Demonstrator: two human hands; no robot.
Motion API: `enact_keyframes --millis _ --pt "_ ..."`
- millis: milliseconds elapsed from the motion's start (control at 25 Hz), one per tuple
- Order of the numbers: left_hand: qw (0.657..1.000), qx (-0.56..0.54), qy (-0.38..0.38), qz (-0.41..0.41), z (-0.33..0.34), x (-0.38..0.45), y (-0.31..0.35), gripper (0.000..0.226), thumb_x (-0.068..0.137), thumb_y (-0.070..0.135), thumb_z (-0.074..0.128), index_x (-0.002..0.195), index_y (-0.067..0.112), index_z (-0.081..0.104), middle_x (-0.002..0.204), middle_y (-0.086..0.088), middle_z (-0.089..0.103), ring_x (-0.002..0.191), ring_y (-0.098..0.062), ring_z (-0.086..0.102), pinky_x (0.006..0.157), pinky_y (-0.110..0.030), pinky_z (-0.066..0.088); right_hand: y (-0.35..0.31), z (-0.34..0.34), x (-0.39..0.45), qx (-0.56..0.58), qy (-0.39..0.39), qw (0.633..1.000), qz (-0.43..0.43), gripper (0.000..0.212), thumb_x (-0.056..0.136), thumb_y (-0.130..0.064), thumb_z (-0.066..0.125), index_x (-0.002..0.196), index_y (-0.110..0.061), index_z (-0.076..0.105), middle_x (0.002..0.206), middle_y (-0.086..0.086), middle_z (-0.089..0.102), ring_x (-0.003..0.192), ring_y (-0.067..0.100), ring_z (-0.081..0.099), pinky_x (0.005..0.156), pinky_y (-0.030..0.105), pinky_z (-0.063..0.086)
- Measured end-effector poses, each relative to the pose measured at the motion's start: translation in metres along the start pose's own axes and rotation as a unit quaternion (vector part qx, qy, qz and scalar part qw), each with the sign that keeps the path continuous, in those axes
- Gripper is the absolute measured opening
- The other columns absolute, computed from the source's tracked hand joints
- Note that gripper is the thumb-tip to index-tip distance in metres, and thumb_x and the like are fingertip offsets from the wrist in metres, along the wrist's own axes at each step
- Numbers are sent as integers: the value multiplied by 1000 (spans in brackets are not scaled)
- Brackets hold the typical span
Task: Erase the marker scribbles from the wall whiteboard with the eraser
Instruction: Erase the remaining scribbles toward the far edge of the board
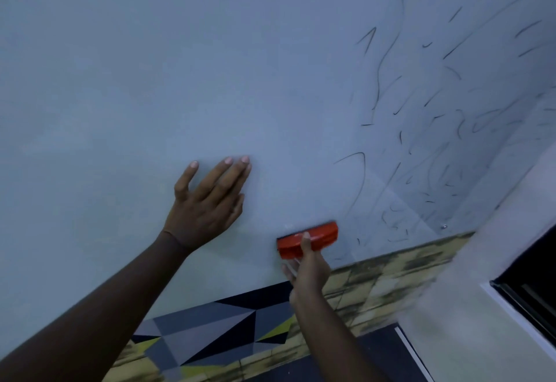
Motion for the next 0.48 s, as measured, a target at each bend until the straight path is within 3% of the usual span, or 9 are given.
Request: enact_keyframes --millis 120,280,480 --pt "1000 -10 14 -18 -1 4 1 66 94 32 72 155 14 56 160 1 54 144 -16 49 117 -46 26 31 -18 28 83 -47 981 168 50 88 -38 80 115 0 65 109 22 71 100 34 71 70 40 60" --pt "999 -50 14 6 11 32 31 62 92 19 66 153 17 59 155 6 59 134 -13 55 111 -41 29 52 -36 58 94 -64 971 212 51 89 -36 79 117 3 62 113 24 68 101 35 70 78 44 59" --pt "999 -29 -34 -7 25 36 53 71 94 26 57 163 14 43 169 3 40 153 -15 38 126 -43 19 62 -63 91 94 -68 958 264 50 87 -37 81 116 -1 62 114 23 61 99 33 67 87 44 58"
Point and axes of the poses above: each hand's wrist, its own x-axis towards the middle knuckle, its own z-axis out of the palm, y = z × x, the point moved 6 cm from there along x, towards the middle knuckle
